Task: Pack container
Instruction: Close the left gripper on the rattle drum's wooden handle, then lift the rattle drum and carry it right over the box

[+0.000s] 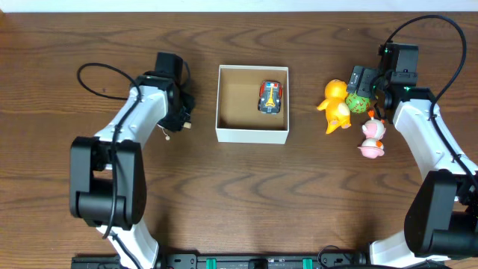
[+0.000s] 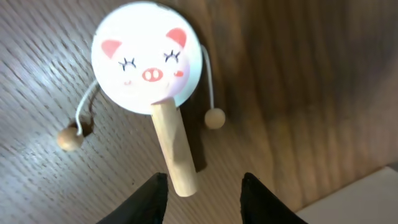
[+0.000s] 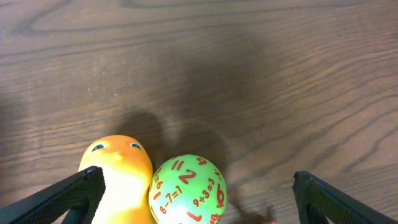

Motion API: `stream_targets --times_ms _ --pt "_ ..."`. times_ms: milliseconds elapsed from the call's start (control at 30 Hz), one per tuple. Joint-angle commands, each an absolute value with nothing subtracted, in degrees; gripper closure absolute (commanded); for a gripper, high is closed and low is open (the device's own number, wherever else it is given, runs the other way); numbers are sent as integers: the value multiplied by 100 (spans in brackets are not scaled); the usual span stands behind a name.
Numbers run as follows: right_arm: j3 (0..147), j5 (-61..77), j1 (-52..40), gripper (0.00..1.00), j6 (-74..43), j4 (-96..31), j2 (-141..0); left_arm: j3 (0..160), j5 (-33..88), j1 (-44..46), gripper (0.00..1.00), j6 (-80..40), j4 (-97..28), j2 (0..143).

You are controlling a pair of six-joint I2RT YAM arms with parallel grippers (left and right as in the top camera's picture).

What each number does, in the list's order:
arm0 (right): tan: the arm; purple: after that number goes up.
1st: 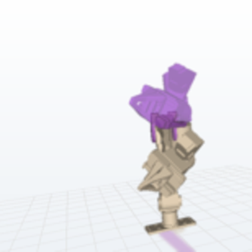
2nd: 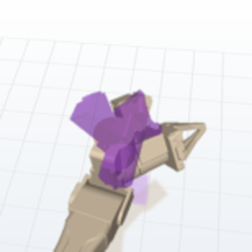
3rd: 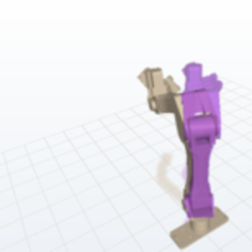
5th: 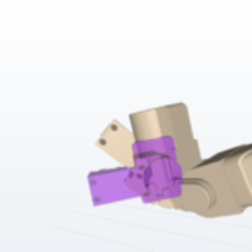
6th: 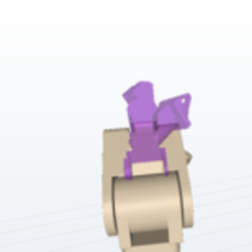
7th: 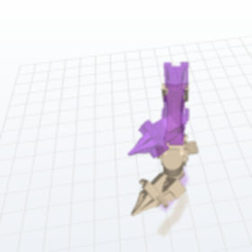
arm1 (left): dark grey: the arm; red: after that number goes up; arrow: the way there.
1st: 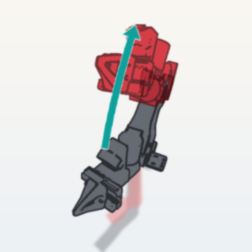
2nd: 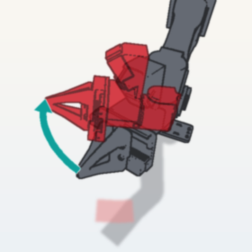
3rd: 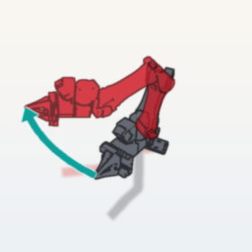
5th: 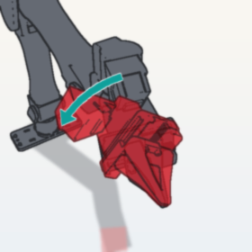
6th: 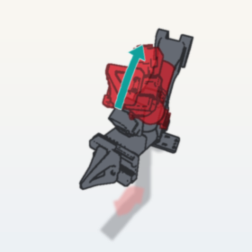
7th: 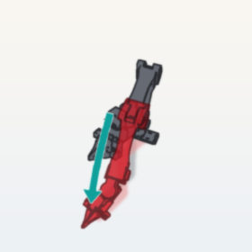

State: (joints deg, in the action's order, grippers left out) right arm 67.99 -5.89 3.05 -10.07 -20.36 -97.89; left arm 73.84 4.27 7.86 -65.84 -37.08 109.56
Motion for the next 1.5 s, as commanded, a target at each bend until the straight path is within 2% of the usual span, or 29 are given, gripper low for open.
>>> stream_targets --times_ms 0,700,833,900,1100,1233,1467 --pt "6910 -620 340 1 -958 -2043 -9795 7323 408 797 61 -6744 -3730 11107" --pt "6910 -620 340 1 -958 -2043 -9795 7290 403 794 62 -6785 -3850 11574" --pt "6910 -620 336 1 -958 -2043 -9795 7293 405 794 91 -6783 -3813 11574" --pt "6910 -620 336 1 -958 -2043 -9795 7293 405 794 94 -6783 -3813 11561" --pt "6910 -620 338 1 -958 -2043 -9795 7373 405 639 94 -6632 -3813 11365" --pt "6910 -620 338 1 -958 -2043 -9795 7564 405 405 94 -6156 -3785 11034" --pt "6910 -620 336 1 -958 -2043 -9795 7804 412 255 94 -4174 -3109 10261"
